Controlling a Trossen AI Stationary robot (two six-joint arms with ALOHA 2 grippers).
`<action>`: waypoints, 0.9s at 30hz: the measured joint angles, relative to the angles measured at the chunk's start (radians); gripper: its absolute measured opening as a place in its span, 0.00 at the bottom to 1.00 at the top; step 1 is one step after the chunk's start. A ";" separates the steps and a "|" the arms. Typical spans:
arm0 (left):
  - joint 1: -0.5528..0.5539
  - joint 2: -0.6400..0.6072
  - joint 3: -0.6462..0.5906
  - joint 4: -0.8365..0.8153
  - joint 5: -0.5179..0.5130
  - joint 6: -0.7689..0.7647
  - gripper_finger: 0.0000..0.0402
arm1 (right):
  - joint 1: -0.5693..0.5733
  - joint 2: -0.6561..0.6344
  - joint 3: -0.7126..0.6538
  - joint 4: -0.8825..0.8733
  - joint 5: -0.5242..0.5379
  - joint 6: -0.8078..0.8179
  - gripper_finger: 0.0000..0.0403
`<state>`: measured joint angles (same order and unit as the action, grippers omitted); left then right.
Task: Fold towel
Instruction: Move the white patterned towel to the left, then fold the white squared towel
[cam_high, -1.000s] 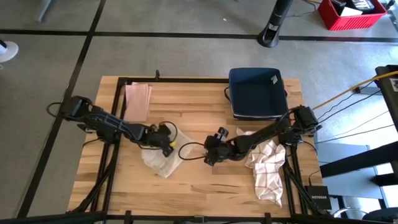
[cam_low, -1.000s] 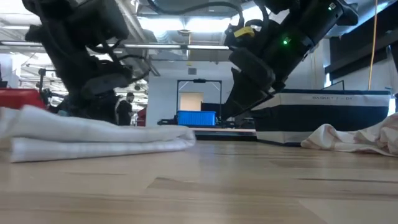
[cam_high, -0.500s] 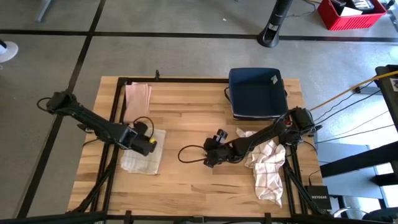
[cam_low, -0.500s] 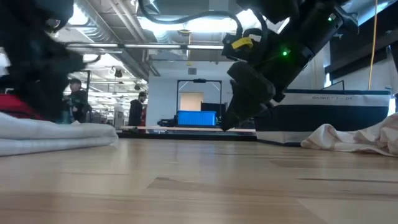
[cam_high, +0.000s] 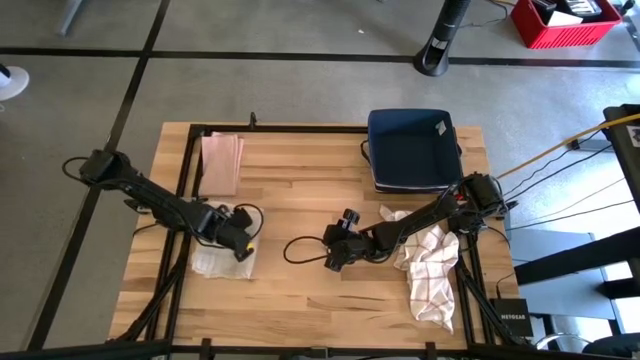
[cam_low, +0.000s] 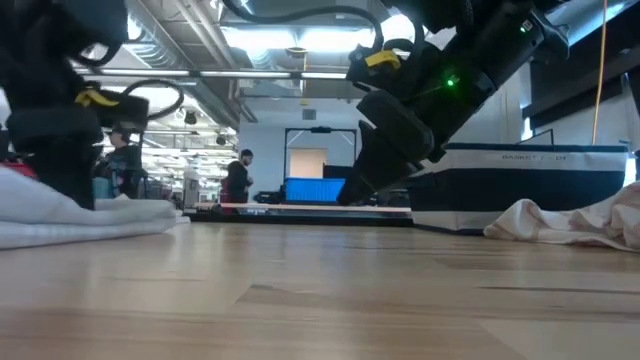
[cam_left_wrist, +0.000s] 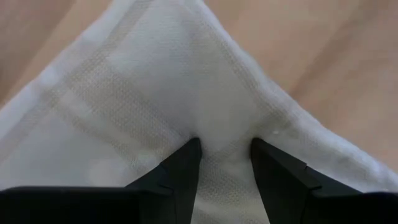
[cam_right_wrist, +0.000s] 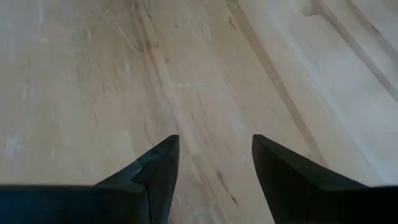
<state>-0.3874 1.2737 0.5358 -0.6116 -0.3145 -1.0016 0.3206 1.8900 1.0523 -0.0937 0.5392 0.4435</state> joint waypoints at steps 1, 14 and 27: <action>0.000 0.001 -0.003 -0.038 0.004 -0.032 0.35 | 0.000 0.000 0.000 -0.001 0.000 -0.003 0.51; -0.019 -0.096 0.129 -0.148 -0.039 0.018 0.35 | 0.000 0.000 0.000 -0.007 -0.001 -0.003 0.51; 0.073 -0.088 0.171 0.466 -0.178 0.748 0.35 | 0.013 -0.148 0.237 -0.671 -0.061 0.042 0.51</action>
<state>-0.3148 1.1854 0.7063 -0.1454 -0.4923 -0.2538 0.3340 1.7424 1.2896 -0.7644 0.4784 0.4856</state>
